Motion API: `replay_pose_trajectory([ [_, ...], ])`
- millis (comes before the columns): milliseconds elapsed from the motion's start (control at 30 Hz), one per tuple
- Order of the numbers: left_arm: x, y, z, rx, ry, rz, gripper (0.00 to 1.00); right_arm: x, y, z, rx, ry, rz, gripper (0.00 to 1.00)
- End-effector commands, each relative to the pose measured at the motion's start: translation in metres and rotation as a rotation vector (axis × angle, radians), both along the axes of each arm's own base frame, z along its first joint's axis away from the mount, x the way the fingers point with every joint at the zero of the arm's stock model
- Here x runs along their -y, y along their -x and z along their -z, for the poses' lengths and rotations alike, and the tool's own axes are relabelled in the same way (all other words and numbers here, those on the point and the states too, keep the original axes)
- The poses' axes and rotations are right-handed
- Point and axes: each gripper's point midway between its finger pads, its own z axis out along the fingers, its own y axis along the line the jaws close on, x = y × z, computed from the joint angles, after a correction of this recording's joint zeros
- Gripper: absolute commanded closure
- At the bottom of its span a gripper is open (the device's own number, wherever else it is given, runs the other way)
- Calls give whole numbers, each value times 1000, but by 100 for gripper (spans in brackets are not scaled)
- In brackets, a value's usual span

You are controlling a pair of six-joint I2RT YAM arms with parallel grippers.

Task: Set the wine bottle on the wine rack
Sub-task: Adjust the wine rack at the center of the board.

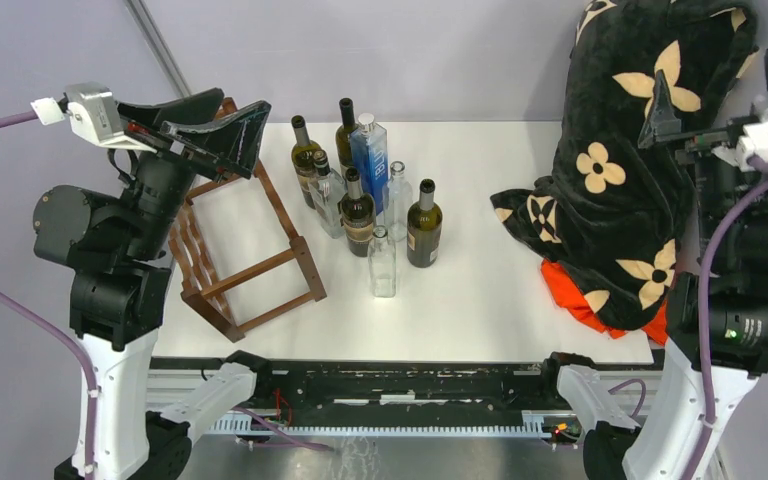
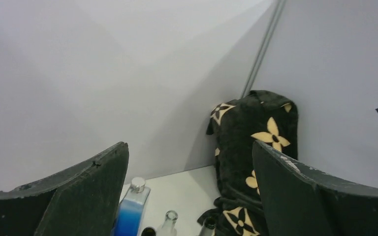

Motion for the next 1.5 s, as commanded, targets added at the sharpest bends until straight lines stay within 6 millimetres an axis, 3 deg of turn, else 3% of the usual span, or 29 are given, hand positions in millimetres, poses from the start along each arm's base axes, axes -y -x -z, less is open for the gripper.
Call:
replay_pose_trajectory([
  [0,-20,-9,25,-104,30,-92,0,9,-37,30,-134,-61,8,2],
  [167,-42,-14,58,-204,45,-187,0,8,-68,64,-247,-70,-19,2],
  [633,-77,-8,127,-397,112,-343,1,-54,-116,201,-580,126,-388,2],
  [867,-93,-25,162,-513,100,-441,3,-71,-119,246,-640,188,-502,2],
  [1200,-94,-52,204,-651,116,-460,3,-107,-109,301,-669,280,-771,2],
  [1467,-96,-66,240,-760,148,-485,4,-125,-115,336,-693,317,-866,2],
])
